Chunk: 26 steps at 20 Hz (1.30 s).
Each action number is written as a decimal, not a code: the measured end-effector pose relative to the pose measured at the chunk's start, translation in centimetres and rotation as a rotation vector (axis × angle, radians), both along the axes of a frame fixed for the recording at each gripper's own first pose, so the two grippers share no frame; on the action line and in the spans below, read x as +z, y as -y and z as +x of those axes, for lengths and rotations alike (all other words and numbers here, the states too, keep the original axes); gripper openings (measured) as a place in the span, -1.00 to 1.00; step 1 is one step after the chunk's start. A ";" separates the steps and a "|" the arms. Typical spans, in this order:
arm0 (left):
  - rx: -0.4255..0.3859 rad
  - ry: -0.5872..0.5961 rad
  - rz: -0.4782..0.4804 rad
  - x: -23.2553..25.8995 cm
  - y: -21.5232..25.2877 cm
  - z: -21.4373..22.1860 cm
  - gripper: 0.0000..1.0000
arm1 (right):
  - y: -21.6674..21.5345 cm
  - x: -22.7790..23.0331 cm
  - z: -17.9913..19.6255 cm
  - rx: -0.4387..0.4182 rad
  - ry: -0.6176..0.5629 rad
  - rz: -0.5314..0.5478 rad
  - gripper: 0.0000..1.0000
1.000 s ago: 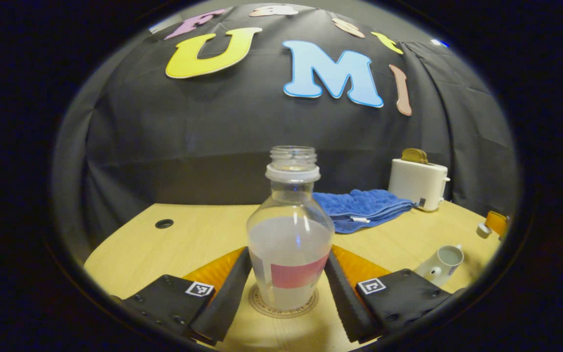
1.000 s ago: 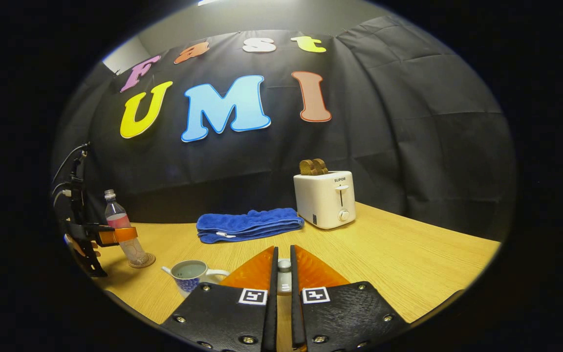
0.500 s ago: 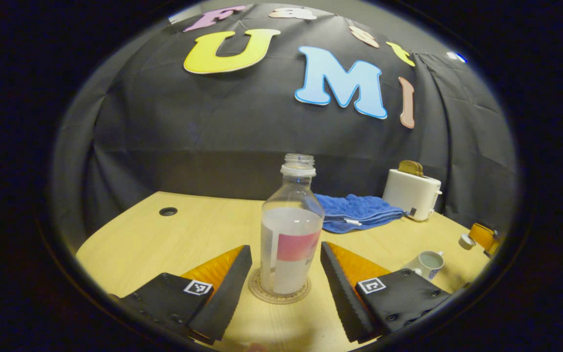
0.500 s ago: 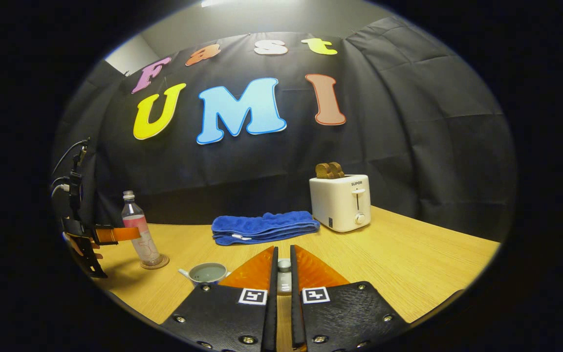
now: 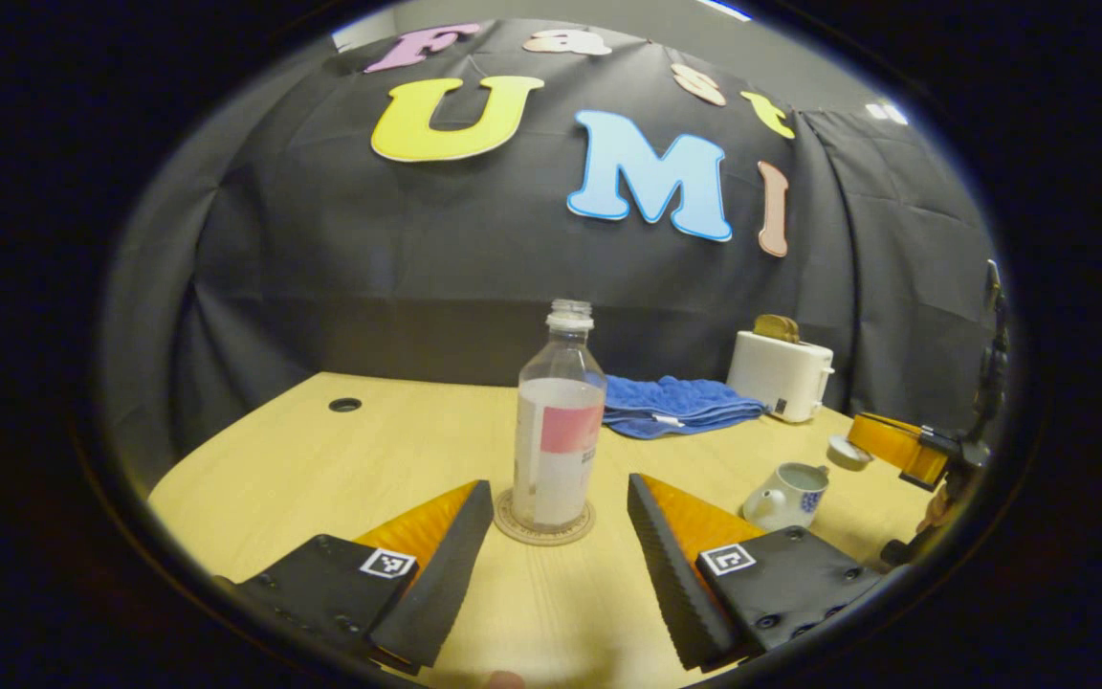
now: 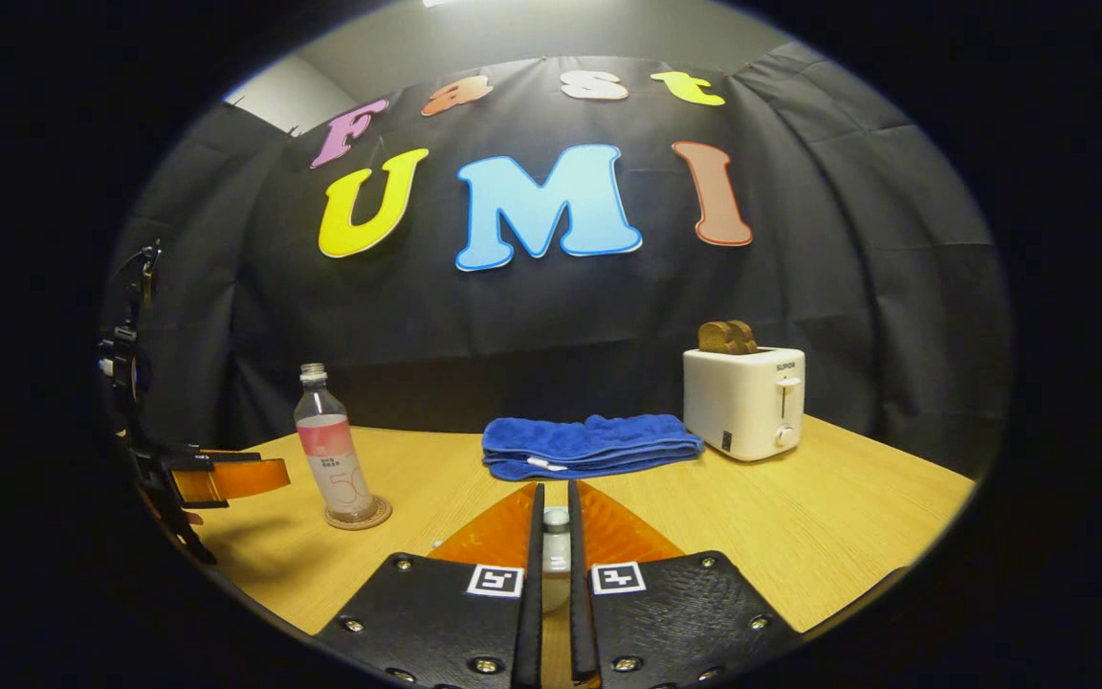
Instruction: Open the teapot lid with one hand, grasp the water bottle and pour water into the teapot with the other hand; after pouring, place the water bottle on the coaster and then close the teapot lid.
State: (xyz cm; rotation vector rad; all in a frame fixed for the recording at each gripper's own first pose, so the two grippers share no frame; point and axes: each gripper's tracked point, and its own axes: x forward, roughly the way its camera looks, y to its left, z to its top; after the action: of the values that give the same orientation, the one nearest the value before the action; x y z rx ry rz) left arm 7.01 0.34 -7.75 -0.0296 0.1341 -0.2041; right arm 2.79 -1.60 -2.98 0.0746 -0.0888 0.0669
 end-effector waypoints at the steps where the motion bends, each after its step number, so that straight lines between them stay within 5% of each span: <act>1: 0.016 0.004 0.012 -0.2 -0.5 -0.2 0.94 | -0.6 -0.1 0.4 0.006 -0.007 -0.013 -0.77; 19: -0.002 0.044 0.022 1.1 0.2 -3.6 0.94 | -2.5 -2.8 2.8 0.022 -0.104 -0.038 -0.75; 24: 0.027 0.075 0.045 1.4 0.4 -4.5 0.94 | -1.7 -0.9 1.0 -0.023 -0.035 -0.021 -0.11; 26: 0.038 0.092 0.050 1.6 0.7 -5.1 0.94 | -2.3 -0.1 -0.4 -0.021 -0.009 -0.012 -0.12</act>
State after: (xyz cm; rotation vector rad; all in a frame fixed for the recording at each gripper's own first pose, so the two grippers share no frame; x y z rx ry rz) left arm 1.95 -0.33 -6.13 0.0275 0.0469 -0.1639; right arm 2.37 0.68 -3.08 0.0622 -0.0800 0.0458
